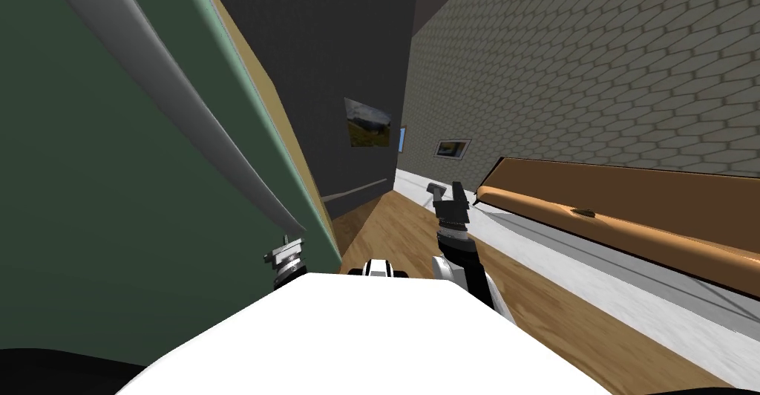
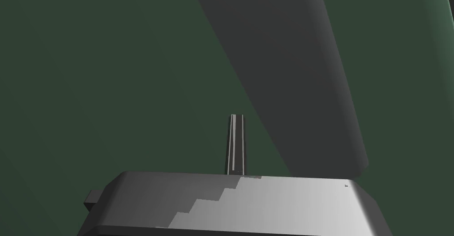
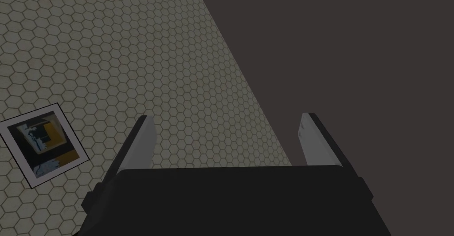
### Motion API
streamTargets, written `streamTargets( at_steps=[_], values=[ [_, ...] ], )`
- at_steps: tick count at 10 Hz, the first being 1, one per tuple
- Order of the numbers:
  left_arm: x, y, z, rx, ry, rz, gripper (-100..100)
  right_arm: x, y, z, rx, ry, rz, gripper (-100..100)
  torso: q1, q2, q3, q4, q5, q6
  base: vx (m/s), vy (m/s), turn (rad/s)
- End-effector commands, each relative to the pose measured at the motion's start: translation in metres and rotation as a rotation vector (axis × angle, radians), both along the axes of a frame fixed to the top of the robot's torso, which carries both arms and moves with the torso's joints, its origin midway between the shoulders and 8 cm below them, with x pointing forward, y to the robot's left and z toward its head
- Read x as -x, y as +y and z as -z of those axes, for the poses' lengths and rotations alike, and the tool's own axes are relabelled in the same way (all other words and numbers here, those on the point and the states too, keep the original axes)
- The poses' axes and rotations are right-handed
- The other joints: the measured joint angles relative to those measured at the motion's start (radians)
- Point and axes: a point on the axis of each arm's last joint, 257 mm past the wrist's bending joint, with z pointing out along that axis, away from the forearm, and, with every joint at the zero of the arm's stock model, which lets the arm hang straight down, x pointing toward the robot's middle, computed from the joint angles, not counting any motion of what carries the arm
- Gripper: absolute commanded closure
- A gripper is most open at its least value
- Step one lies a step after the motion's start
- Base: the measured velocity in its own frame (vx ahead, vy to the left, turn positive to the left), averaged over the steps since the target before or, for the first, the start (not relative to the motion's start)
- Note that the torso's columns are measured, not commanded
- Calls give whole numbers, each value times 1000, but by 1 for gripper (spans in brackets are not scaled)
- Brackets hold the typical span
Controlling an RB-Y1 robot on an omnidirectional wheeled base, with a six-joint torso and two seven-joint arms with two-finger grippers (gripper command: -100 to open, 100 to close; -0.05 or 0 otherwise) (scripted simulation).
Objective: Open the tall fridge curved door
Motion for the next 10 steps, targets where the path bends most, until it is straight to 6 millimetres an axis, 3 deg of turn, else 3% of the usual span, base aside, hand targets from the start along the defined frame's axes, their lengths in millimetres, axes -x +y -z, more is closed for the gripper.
streamTargets(
  at_steps=[1, 5, 7, 10],
  values=[
    [-2, 8, -9, -28, 1, 10, -100, 0, 0, 0, 0, 0, 0, 0, 0, 4, 3, 1, 0, 0, 4, -7, 24],
    [-16, 24, -33, -62, 7, 39, -100, 0, 0, 0, 0, 0, 0, 0, -1, 2, 1, 2, -2, 2, -9, -29, 51],
    [-20, 25, -37, -54, 8, 43, -100, 0, 0, 0, 0, 0, 0, 0, -3, -8, -4, -1, 0, 12, -25, -16, 45],
    [-27, 25, -39, -25, 8, 48, -100, 0, 0, 0, 0, 0, 0, 0, -10, -12, -7, -2, -1, 15, 0, -25, 24]
  ],
)
